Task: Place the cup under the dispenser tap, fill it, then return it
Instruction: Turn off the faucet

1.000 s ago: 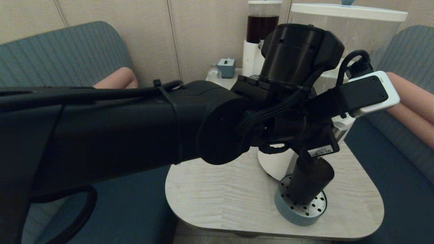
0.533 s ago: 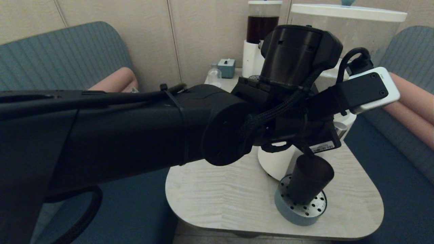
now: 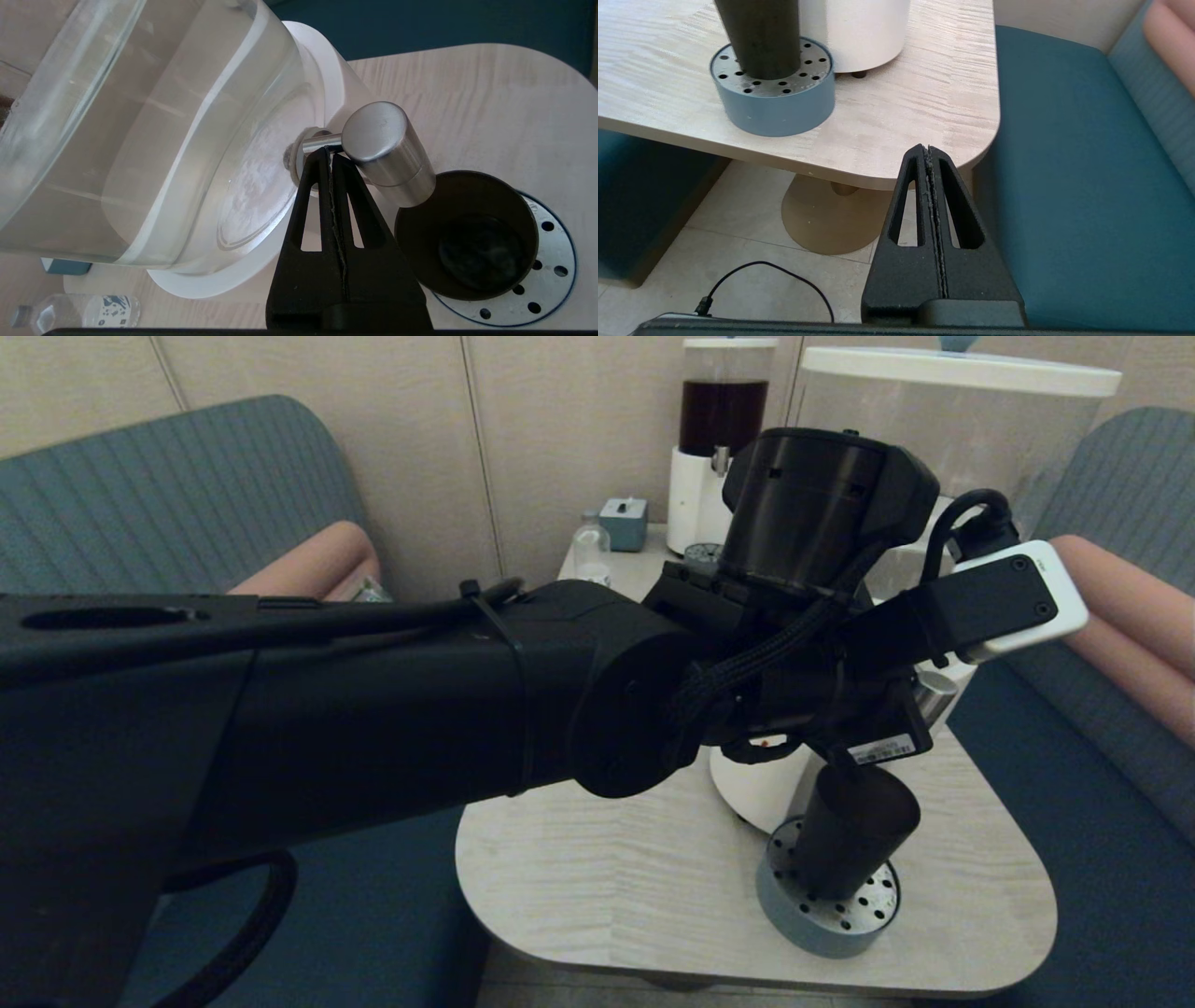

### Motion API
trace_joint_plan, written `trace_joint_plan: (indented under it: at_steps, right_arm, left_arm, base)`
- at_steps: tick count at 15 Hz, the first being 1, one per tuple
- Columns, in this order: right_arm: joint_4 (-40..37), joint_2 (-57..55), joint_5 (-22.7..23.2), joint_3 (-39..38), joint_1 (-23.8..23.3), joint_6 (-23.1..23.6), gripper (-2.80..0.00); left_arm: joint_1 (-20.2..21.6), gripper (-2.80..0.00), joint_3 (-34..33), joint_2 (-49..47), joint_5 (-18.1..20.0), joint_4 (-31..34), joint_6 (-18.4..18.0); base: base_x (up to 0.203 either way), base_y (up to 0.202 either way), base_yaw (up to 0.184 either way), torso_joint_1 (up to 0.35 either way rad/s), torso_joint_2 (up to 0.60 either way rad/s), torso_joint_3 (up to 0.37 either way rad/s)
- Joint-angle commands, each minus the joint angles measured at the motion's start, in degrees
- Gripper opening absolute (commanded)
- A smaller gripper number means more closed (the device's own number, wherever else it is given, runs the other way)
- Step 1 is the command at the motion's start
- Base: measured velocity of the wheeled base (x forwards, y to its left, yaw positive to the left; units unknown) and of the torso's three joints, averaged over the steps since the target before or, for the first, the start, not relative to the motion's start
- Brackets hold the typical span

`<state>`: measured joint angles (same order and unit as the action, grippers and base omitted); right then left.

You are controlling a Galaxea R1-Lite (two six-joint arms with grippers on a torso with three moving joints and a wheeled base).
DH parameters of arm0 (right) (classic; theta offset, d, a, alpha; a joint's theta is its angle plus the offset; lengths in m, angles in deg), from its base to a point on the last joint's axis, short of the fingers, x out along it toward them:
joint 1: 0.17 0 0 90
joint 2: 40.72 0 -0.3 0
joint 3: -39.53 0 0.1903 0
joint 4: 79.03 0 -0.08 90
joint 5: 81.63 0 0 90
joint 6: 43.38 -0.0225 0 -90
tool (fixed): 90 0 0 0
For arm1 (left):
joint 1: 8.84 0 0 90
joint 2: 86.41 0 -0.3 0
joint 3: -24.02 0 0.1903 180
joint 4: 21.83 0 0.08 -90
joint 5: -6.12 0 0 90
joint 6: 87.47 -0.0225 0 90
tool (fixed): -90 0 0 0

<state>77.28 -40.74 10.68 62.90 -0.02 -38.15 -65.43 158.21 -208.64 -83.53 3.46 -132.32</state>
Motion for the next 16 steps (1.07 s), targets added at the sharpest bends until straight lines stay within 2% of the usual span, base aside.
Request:
trace_joint_plan:
  at_steps: [1,16]
  right_arm:
    - [-0.02,0.11,0.06,-0.09,0.02,0.04,-2.80]
    - [-0.02,0.11,0.06,-0.09,0.02,0.04,-2.80]
  left_arm:
    - [-0.01,-2.80,0.01,-0.81,0.19,-1.29,-0.24]
    - [-0.01,-2.80,0.01,-0.74,0.31,-2.49,-0.59]
  base:
    - [0.000,0.000,0.000,0.000,0.00,0.000]
    - [0.000,0.000,0.000,0.000,0.00,0.000]
